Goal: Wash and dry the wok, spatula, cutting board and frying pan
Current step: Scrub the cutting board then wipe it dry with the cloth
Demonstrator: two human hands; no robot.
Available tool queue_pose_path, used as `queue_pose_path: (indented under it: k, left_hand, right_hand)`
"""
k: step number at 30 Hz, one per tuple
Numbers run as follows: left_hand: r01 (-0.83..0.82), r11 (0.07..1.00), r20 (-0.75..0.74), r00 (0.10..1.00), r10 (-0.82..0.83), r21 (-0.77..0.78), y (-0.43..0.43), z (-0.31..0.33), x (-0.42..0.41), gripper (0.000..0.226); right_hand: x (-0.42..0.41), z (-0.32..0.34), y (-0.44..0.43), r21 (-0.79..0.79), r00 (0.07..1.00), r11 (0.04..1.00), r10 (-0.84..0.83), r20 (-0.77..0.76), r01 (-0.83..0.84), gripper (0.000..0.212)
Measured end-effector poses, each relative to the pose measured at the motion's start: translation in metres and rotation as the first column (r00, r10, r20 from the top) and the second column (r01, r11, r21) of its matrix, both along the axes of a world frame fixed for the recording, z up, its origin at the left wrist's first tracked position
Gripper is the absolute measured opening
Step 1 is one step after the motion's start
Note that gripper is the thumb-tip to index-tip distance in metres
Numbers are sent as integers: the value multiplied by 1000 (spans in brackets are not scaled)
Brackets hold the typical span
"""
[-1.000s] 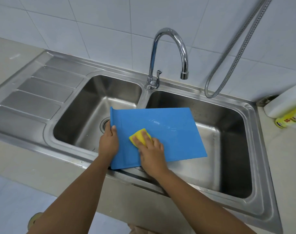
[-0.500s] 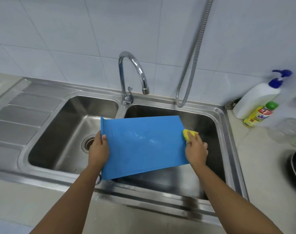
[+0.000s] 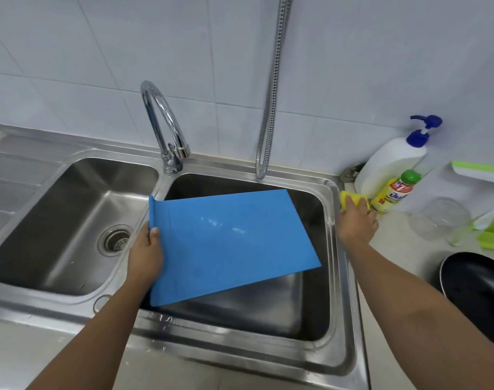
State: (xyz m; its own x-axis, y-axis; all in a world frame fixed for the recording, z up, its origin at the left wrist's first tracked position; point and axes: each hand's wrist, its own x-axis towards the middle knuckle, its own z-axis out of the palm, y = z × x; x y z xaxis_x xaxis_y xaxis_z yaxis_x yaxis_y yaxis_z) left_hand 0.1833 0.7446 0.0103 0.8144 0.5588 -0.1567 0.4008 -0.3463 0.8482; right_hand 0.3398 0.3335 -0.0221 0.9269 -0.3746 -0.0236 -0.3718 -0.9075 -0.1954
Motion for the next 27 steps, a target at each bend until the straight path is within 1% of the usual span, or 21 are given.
queue_pose_path:
  k: [2, 6, 9, 12, 14, 16, 18, 21, 23, 27]
  left_hand:
    - [1, 1000, -6, 1000, -1, 5, -1, 0, 2, 36]
    - [0, 1000, -6, 1000, 0, -9, 4, -1, 4, 36]
    - [7, 1000, -9, 1000, -7, -2, 14, -1, 3, 37]
    - [7, 1000, -17, 1000, -8, -25, 27, -2, -1, 38]
    - [6, 999, -24, 1000, -7, -39, 38, -1, -6, 37]
    - [0, 999, -37, 999, -2, -51, 51, 0, -9, 36]
    - [-6, 998, -48, 999, 4, -57, 68, -3, -12, 35]
    - [-5, 996, -62, 998, -1, -93, 98, -10, -17, 35]
    - [-12, 992, -83, 997, 1, -126, 117, -16, -20, 34]
    - [-6, 993, -85, 996, -4, -122, 144, -18, -21, 31]
  right_hand:
    - [-2, -6, -2, 27, 1000, 1000, -5, -2, 5, 46]
    - [-8, -6, 4, 18, 1000, 1000, -12, 8, 12, 54]
    - [-19, -1, 34, 33, 997, 998, 46, 69, -48, 62]
    - [-34, 4, 89, 3, 959, 974, 221, 176, -225, 57]
    - [-45, 6, 135, -18, 910, 929, 366, 193, -370, 55]
    - [-51, 7, 186, 29, 855, 869, 480, 198, -494, 53]
    - [-52, 12, 235, 85, 805, 808, 560, 197, -583, 52]
    - [-36, 21, 301, 135, 762, 752, 621, 181, -645, 55]
    - [-17, 30, 340, 154, 752, 737, 632, 189, -658, 59]
    - [24, 53, 401, 256, 786, 744, 571, 237, -617, 71]
